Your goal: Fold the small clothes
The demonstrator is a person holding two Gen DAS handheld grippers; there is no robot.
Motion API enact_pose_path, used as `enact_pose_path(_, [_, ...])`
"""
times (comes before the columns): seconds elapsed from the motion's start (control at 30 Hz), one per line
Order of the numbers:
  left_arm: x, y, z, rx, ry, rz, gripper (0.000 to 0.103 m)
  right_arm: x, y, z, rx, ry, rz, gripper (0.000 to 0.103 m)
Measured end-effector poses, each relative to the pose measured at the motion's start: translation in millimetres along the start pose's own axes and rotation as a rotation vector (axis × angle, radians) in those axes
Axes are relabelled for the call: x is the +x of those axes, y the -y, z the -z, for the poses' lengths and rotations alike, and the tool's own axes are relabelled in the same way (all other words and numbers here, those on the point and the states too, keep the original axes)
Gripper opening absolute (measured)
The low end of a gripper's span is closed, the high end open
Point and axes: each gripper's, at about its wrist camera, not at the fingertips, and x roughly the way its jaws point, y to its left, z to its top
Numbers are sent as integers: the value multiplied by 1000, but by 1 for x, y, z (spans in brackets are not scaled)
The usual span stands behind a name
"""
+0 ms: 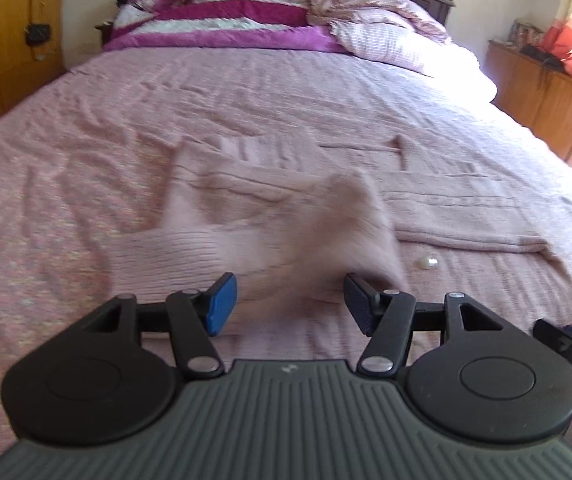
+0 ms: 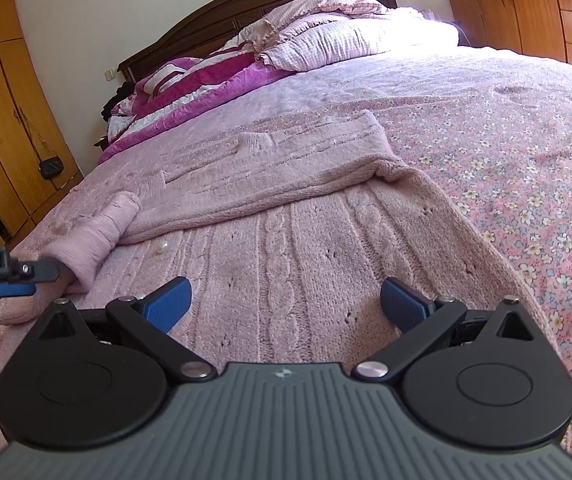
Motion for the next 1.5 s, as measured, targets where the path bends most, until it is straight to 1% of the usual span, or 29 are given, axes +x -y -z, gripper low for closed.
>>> enact_pose_path(0.17, [-5, -21, 1, -51, 7, -20, 61, 0, -9, -11, 1, -8, -19, 103])
enact_pose_path(0.33, [-5, -36, 5, -85, 4, -40, 61, 1, -27, -22, -42, -15, -54, 103])
enact_pose_path(0.5, [-5, -46, 8, -107, -1, -51, 61, 8, -49, -30, -91, -44, -101, 103])
enact_pose_path(0.73, [-8, -58, 12, -140, 9, -62, 61, 28, -77, -44, -99, -105, -159, 103])
enact_pose_path(0.93, [-6, -65, 15, -159, 12, -75, 61, 50, -106, -59, -124, -138, -201, 103])
enact_pose_path(1.1, [-9, -69, 18, -175, 11, -73, 61, 73, -129, -67, -144, -192, -246, 101])
enact_pose_path(1.3, [-9, -72, 23, -185, -1, -63, 61, 99, -155, -65, -211, -228, -267, 91])
enact_pose_path(1.4, [-8, -68, 24, -167, -5, -64, 61, 111, -165, -63, -252, -234, -275, 84])
enact_pose_path(1.43, [-8, -67, 25, -161, -1, -66, 61, 116, -167, -62, -262, -239, -274, 78])
enact_pose_path(1.47, [-8, -67, 24, -159, 2, -67, 61, 120, -169, -61, -272, -244, -269, 67])
enact_pose_path(1.5, [-8, -67, 24, -158, 5, -65, 61, 125, -171, -61, -280, -251, -263, 61])
